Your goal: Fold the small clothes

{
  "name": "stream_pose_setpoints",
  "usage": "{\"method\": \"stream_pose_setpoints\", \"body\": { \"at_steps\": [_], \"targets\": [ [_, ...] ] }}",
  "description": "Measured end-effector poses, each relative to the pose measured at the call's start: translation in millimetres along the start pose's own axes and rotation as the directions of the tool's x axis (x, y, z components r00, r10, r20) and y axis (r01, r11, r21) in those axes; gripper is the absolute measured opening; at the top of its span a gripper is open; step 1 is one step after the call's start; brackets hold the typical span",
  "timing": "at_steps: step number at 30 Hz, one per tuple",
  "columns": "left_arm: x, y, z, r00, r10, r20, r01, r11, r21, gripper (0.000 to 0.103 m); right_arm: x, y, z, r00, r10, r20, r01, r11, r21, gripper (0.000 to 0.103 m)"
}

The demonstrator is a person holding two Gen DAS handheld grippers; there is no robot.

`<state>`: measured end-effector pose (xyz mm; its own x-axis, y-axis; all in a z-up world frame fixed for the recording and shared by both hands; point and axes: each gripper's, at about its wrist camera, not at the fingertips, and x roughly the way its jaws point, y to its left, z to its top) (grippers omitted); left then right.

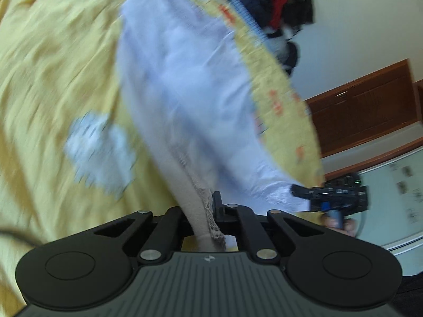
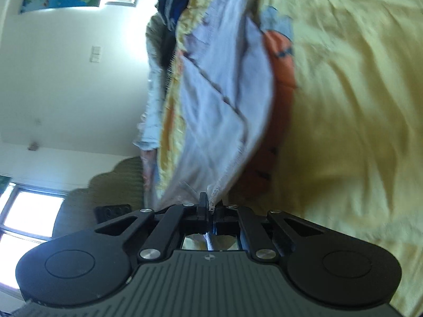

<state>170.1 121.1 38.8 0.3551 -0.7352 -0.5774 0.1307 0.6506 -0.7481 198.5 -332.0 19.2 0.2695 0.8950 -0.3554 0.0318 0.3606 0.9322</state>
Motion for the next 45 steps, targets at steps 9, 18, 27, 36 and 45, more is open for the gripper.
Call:
{"method": "stream_pose_setpoints", "body": {
  "at_steps": [9, 18, 27, 36, 45],
  "targets": [
    [18.9, 6.9, 184.1, 0.971, -0.059, 0.231, 0.081, 0.993, -0.086, 0.003, 45.0, 23.9, 186.8, 0.958, 0.144, 0.249, -0.169, 0.982, 0.083, 0.009],
    [80.6, 70.5, 289.1, 0.981, 0.144, 0.13, -0.108, 0.963, -0.248, 0.009, 95.3, -27.2, 290.3, 0.928, -0.039, 0.37, -0.054, 0.969, 0.24, 0.057],
    [68.5, 53.9, 304.3, 0.974, 0.139, 0.177, -0.115, 0.983, -0.141, 0.067, 124.2, 28.1, 304.7, 0.916, -0.254, 0.311, 0.3, 0.948, -0.107, 0.046],
    [47.2, 35.4, 293.5, 0.791, 0.438, 0.427, -0.509, 0.858, 0.064, 0.067, 152.8, 38.5, 335.3, 0.908, -0.315, 0.277, 0.368, 0.915, -0.164, 0.045],
    [69.6, 54.0, 278.8, 0.861, 0.371, 0.348, -0.414, 0.909, 0.054, 0.067, 140.4, 52.6, 333.4, 0.918, -0.224, 0.328, 0.294, 0.938, -0.183, 0.042]
  ]
}}
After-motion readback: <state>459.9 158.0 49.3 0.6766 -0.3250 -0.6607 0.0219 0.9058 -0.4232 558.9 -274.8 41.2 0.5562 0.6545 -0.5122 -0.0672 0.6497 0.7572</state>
